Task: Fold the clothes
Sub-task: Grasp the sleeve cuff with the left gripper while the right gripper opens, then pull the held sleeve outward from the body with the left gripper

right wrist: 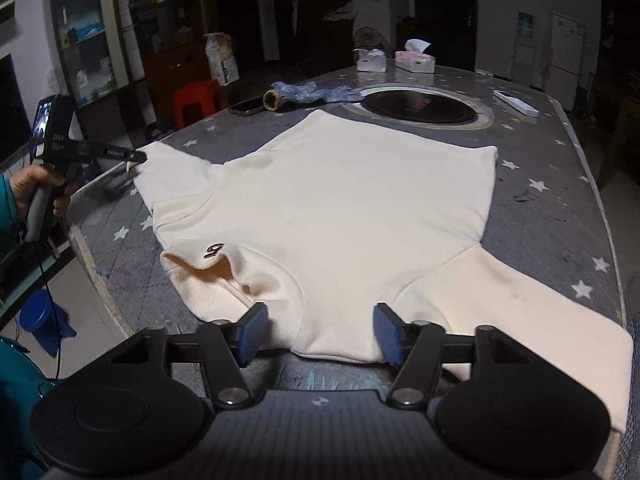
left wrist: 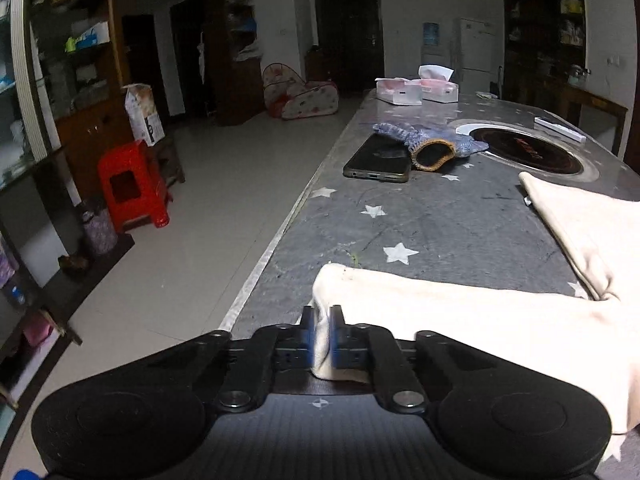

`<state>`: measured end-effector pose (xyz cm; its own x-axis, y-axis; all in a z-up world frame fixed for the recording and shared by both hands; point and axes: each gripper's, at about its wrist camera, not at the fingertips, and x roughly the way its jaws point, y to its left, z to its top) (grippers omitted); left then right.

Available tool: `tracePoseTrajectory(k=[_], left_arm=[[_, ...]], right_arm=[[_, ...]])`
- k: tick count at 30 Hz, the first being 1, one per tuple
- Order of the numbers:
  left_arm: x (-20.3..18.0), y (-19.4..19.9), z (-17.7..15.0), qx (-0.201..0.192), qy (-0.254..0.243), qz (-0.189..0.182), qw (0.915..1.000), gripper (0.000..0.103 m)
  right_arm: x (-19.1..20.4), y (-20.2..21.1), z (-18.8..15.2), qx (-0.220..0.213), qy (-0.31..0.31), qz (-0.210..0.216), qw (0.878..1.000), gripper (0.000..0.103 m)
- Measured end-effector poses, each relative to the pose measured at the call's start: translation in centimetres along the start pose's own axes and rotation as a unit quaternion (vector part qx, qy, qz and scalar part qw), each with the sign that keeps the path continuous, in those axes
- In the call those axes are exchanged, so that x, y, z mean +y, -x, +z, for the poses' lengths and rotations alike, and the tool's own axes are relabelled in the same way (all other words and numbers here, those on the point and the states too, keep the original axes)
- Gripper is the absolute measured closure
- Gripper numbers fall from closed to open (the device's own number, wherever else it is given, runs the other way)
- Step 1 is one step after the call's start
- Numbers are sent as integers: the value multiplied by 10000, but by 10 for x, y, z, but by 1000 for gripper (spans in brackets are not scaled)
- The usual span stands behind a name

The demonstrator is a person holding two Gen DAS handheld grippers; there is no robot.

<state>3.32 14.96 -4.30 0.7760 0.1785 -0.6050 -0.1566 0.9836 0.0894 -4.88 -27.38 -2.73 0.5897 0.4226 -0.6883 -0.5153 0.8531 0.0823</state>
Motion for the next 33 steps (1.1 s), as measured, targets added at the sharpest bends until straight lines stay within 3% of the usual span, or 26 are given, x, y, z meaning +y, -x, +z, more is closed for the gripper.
tracePoseTrajectory(k=[6,33], left_arm=[[22,-4,3,25,284,242,9993,98],[65,-15,4,134,251,968,9949,98]], right_arm=[[-5,4,-2,-102,-163,-123,9997,34],[-13,-1,0,-163,-326,-264,9990,34]])
